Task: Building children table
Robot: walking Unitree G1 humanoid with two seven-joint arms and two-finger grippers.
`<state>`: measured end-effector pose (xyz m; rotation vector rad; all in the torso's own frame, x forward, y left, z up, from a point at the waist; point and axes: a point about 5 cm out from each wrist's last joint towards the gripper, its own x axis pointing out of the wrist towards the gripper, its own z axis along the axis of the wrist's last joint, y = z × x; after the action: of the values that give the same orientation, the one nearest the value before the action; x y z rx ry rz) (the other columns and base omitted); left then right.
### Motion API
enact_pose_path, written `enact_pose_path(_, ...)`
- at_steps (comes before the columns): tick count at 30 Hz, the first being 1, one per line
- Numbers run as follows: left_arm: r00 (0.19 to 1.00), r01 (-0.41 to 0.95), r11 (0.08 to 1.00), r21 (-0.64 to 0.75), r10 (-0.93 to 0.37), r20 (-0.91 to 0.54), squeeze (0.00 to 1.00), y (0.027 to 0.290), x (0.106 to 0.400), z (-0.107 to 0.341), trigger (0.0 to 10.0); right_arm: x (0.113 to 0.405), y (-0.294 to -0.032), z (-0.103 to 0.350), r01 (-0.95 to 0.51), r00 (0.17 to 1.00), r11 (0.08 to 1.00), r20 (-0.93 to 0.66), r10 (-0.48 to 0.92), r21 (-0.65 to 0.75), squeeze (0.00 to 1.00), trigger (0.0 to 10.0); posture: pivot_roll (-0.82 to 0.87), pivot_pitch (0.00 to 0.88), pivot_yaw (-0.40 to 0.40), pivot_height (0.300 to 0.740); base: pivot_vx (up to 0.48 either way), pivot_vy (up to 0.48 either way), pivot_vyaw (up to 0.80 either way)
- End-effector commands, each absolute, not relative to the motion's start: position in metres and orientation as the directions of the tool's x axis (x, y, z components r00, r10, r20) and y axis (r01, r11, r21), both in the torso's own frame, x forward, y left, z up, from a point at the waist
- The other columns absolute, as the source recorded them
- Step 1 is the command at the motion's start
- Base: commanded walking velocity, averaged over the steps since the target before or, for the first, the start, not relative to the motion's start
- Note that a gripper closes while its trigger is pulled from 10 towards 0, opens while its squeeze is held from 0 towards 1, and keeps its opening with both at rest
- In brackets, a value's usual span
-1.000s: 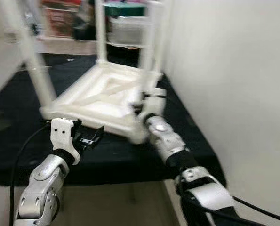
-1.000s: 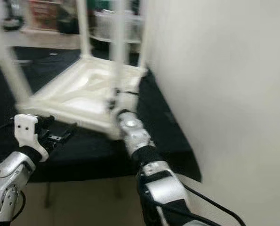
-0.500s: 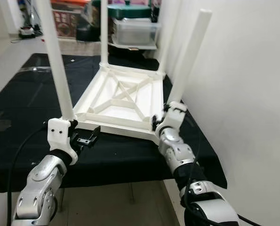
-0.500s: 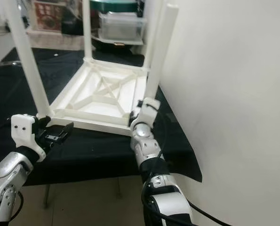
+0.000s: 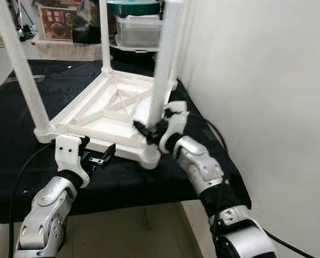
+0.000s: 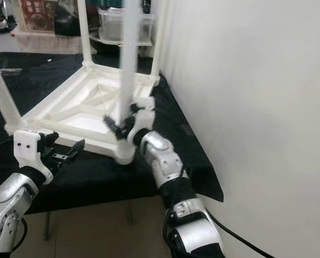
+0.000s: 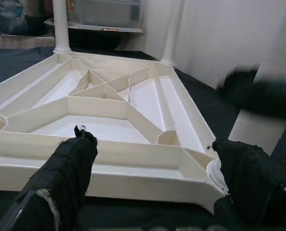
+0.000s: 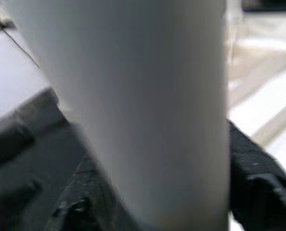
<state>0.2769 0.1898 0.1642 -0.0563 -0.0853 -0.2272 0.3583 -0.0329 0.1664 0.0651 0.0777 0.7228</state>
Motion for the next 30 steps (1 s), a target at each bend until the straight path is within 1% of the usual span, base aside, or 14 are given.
enact_pose_path(1,0.968,0.239,0.970,-0.053,-0.233,0.091,0.00,0.186,0.276,0.162,10.0,0.359,-0.035,0.152,-0.607,0.780,0.788,-0.108,0.616,0.104,0.00,0.0,0.15,0.000,-0.138,0.740,0.000,0.000,0.00)
enact_pose_path(7,0.968,0.239,0.970,-0.054,-0.233,0.092,0.00,0.186,0.275,0.161,10.0,0.369,-0.047,0.141,-0.433,0.871,0.892,-0.193,0.451,0.130,0.00,0.0,0.14,0.000,-0.138,0.740,0.000,0.000,0.00)
enact_pose_path(9,0.967,0.242,0.969,-0.056,-0.237,0.092,0.00,0.185,0.274,0.161,10.0,0.376,-0.117,0.116,0.170,0.918,0.985,-0.363,-0.160,-0.005,0.00,0.0,0.14,0.000,-0.138,0.740,0.000,0.000,0.00)
enact_pose_path(10,0.967,0.242,0.969,-0.056,-0.237,0.092,0.00,0.185,0.274,0.161,10.0,0.376,-0.117,0.116,0.170,0.918,0.985,-0.363,-0.160,-0.005,0.00,0.0,0.14,0.000,-0.138,0.740,0.000,0.000,0.00)
enact_pose_path(11,0.967,0.244,0.968,-0.056,-0.238,0.092,0.00,0.185,0.273,0.161,10.0,0.369,-0.146,0.109,0.395,0.830,0.915,-0.393,-0.396,-0.089,0.00,0.0,0.14,0.000,-0.134,0.740,0.000,0.000,0.00)
enact_pose_path(14,0.967,0.245,0.968,-0.057,-0.239,0.091,0.00,0.185,0.273,0.161,10.0,0.363,-0.162,0.106,0.502,0.761,0.854,-0.400,-0.511,-0.137,0.00,0.0,0.14,0.000,-0.134,0.740,0.000,0.000,0.00)
enact_pose_path(15,0.966,0.247,0.967,-0.056,-0.241,0.091,0.00,0.185,0.273,0.161,10.0,0.361,-0.164,0.108,0.520,0.759,0.843,-0.375,-0.531,-0.141,0.00,5.7,0.13,0.000,-0.124,0.740,0.000,0.000,0.00)
enact_pose_path(16,0.966,0.247,0.967,-0.056,-0.241,0.091,0.00,0.185,0.273,0.161,10.0,0.361,-0.164,0.108,0.520,0.759,0.843,-0.375,-0.531,-0.141,0.00,5.7,0.13,0.000,-0.124,0.740,0.000,0.000,0.00)
enact_pose_path(17,0.966,0.249,0.967,-0.056,-0.244,0.090,0.00,0.184,0.273,0.161,10.0,0.362,-0.156,0.111,0.464,0.806,0.876,-0.348,-0.479,-0.132,0.00,10.0,0.13,0.000,-0.124,0.740,0.000,0.000,0.00)
enact_pose_path(20,0.965,0.252,0.966,-0.056,-0.246,0.090,0.00,0.184,0.274,0.161,10.0,0.364,-0.145,0.114,0.379,0.860,0.919,-0.326,-0.393,-0.110,0.00,10.0,0.13,0.000,-0.127,0.740,0.000,0.000,0.00)
enact_pose_path(21,0.965,0.252,0.966,-0.056,-0.247,0.091,0.00,0.183,0.274,0.162,10.0,0.367,-0.134,0.118,0.307,0.901,0.948,-0.296,-0.317,-0.079,0.69,10.0,0.13,0.000,-0.129,0.740,0.000,0.000,0.00)
enact_pose_path(23,0.965,0.252,0.966,-0.056,-0.246,0.092,0.00,0.183,0.274,0.162,10.0,0.370,-0.128,0.123,0.266,0.923,0.962,-0.275,-0.270,-0.055,0.69,10.0,0.13,0.000,-0.129,0.740,0.000,0.000,0.00)
enact_pose_path(24,0.965,0.250,0.967,-0.056,-0.245,0.093,0.00,0.183,0.274,0.162,10.0,0.372,-0.121,0.128,0.225,0.942,0.974,-0.253,-0.222,-0.015,1.00,10.0,0.13,0.000,-0.130,0.740,0.000,0.000,0.00)
enact_pose_path(30,0.966,0.244,0.968,-0.056,-0.238,0.096,0.00,0.185,0.272,0.162,10.0,0.374,-0.098,0.150,0.095,0.984,0.995,-0.152,-0.088,0.039,1.00,10.0,0.12,0.000,-0.133,0.740,0.000,0.000,0.00)
